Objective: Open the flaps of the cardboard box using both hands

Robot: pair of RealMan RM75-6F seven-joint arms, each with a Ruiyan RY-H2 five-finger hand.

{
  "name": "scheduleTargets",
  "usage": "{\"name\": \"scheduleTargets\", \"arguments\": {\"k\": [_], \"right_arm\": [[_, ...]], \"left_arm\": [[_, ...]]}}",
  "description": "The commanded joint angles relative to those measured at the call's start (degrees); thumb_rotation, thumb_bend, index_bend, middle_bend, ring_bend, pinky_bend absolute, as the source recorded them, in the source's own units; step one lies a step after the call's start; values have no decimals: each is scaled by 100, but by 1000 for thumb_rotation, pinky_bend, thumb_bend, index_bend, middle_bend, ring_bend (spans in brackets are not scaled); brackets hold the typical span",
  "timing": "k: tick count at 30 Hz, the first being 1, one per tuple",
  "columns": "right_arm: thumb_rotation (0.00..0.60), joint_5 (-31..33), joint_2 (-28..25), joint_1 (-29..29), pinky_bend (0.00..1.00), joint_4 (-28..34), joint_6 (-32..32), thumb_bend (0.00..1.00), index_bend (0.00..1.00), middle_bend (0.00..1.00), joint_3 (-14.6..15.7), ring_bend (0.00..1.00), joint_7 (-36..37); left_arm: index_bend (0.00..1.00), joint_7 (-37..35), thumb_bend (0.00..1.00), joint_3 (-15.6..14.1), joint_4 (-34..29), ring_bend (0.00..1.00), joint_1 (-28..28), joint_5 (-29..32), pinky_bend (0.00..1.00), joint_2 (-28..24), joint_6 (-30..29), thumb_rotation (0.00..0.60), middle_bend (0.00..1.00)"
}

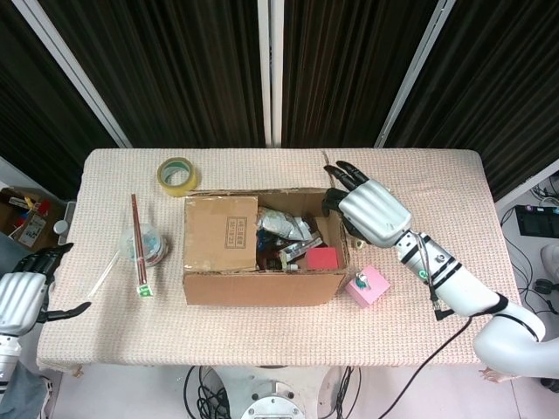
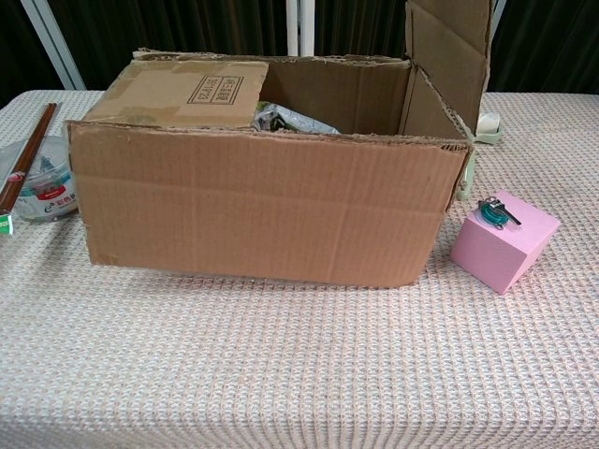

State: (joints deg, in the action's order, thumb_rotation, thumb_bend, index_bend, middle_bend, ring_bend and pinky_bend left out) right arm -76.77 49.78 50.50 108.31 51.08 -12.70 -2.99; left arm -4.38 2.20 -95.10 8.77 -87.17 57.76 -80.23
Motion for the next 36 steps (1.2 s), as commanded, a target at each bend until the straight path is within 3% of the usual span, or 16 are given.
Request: {"name": "scheduleTargets", "arguments": {"k": [1,10,18,23,28,31,36], "right_arm": [[600,-214,-206,-217,0,-7,167,977,415,317,32,0,290],[600,-543,-697,-683,0,-114,252,969,320,296,214,0,980],[600,-689,-776,-1078,0,-472,282,969,259,298,447,0,1561],[600,-931,-784,-1312,0,-670,617,967,217,298,466,0,1995],[600,-1192,-871,-1541,0,-704,1084,943,95,287,437,0,2275],[600,-1233,-876,-1679,0,-654,1353,922,8,219,408,0,2249],[600,-1317,-837,-1962,0,-485,1877,897,0,33,375,0,2015]], "left_arm": [[109,39,0,-2,-44,138,17,16,209,7,24,432,174],[109,105,0,-29,-133,137,75,25,209,50,121,433,173],[109,199,0,-21,-232,137,108,1,209,31,108,436,174],[109,216,0,59,-333,138,132,22,209,-60,32,433,173],[109,127,0,195,-506,138,299,22,209,-177,124,435,173],[109,53,0,337,-633,138,562,-9,209,-238,355,433,173],[109,407,0,814,-846,138,1361,142,209,-116,1036,438,174]]}}
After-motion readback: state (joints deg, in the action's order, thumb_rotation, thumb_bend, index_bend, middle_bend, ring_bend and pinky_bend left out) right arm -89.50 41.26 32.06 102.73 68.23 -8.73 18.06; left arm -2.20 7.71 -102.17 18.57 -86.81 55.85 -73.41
